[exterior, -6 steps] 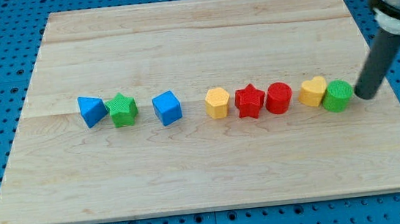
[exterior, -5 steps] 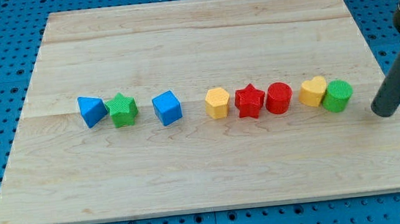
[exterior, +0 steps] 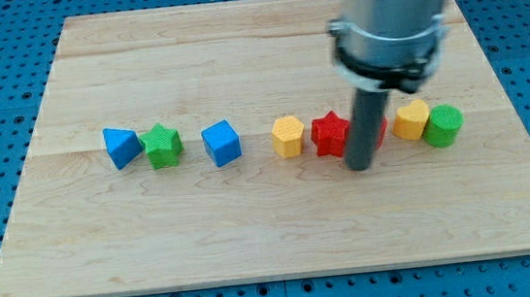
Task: Move yellow hexagon towards center
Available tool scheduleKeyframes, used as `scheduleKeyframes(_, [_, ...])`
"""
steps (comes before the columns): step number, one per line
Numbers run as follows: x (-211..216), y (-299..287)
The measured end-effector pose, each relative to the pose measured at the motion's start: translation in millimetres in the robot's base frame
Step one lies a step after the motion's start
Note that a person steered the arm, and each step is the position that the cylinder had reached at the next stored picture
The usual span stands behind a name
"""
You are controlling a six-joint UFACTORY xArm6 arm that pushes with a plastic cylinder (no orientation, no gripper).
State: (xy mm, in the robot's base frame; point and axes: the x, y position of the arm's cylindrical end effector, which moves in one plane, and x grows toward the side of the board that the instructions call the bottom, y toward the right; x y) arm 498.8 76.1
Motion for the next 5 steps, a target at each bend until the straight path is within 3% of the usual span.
scheduleKeyframes(2, [0,-25])
scheduleKeyframes(5, [-54,-73])
